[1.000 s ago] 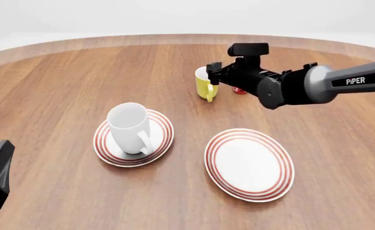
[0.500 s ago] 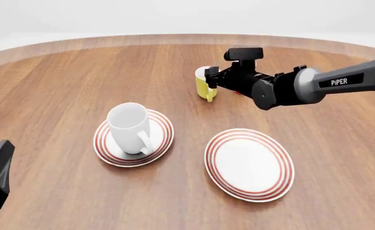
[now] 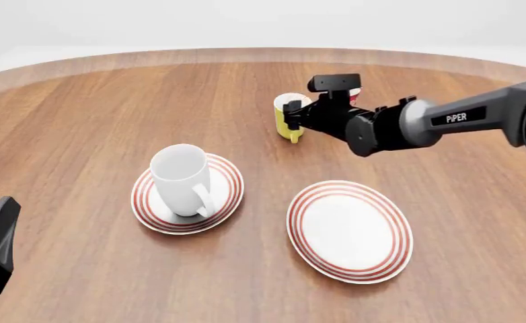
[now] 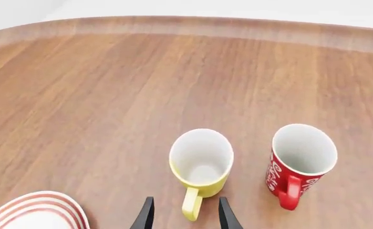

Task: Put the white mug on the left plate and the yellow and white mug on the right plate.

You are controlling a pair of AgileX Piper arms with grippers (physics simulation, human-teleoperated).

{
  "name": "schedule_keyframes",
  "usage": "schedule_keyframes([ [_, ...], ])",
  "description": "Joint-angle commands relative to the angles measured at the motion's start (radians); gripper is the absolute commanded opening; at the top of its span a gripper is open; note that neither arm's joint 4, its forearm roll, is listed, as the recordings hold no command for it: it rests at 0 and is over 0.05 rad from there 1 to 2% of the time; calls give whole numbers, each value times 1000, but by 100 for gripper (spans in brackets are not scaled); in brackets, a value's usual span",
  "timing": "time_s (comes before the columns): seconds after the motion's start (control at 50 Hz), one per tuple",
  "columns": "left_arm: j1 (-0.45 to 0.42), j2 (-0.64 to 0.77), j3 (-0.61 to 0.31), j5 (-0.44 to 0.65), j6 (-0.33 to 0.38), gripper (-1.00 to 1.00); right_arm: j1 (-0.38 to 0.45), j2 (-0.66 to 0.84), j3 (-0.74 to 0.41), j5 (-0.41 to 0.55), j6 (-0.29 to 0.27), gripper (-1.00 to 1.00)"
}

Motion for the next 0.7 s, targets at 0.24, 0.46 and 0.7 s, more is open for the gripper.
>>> schedule_keyframes([
  [0.24,0,0,0,0,0,100,-2,37,-46,23,-5,100],
  [0.46,0,0,0,0,0,100,-7,58,-59,26,-3,100],
  [0.7,0,0,0,0,0,100,-5,83,-59,21,9,100],
])
